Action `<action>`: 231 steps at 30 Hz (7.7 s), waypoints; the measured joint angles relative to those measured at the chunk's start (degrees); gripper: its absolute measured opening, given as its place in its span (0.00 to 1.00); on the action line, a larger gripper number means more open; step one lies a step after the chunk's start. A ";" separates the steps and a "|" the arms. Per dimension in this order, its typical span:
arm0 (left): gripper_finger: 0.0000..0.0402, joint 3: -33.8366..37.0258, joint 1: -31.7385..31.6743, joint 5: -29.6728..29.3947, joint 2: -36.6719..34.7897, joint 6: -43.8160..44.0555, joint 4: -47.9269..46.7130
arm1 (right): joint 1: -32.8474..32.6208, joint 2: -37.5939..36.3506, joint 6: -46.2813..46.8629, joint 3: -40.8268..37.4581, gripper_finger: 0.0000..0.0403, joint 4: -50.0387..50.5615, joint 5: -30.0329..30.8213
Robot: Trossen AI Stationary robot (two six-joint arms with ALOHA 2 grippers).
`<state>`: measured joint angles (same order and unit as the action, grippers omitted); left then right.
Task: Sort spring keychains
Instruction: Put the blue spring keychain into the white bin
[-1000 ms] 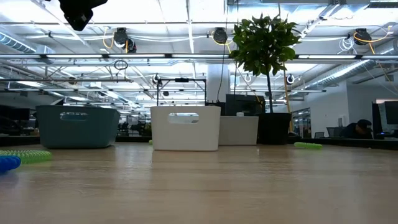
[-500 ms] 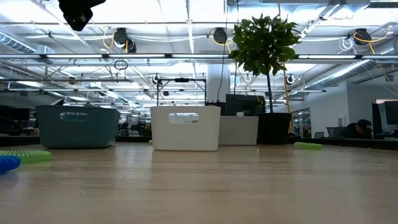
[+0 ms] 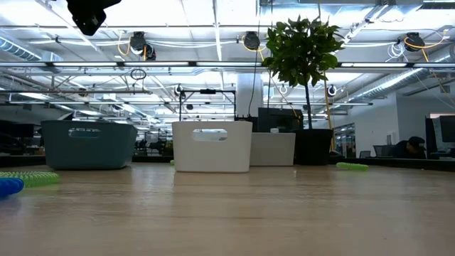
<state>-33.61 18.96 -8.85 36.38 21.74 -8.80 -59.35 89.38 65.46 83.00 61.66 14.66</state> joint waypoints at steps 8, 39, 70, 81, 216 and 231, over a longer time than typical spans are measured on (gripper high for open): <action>0.63 0.00 -0.02 -0.01 -0.02 0.04 0.00 | -0.30 8.64 -0.68 -0.02 0.64 2.09 -7.06; 0.63 0.00 0.00 0.01 0.00 1.55 -0.02 | 0.46 20.18 -13.83 -11.43 0.60 -10.16 -13.95; 0.63 0.00 0.00 0.01 -0.02 2.13 -0.10 | 6.33 12.99 -8.01 -13.43 0.00 -10.59 -14.95; 0.63 0.00 0.00 0.69 -0.02 2.78 -0.17 | 13.53 2.10 -13.59 -13.18 0.00 -10.49 -13.85; 0.63 0.00 0.00 -0.12 0.00 2.33 -0.37 | 66.67 21.34 -74.14 -3.98 0.47 -50.38 -5.68; 0.63 0.02 0.00 4.17 0.00 1.25 -0.39 | 62.56 18.84 -75.30 -4.00 0.61 -53.33 -5.36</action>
<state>-33.58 18.96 -4.68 36.38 22.98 -9.19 3.21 108.22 -9.85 79.00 8.33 9.30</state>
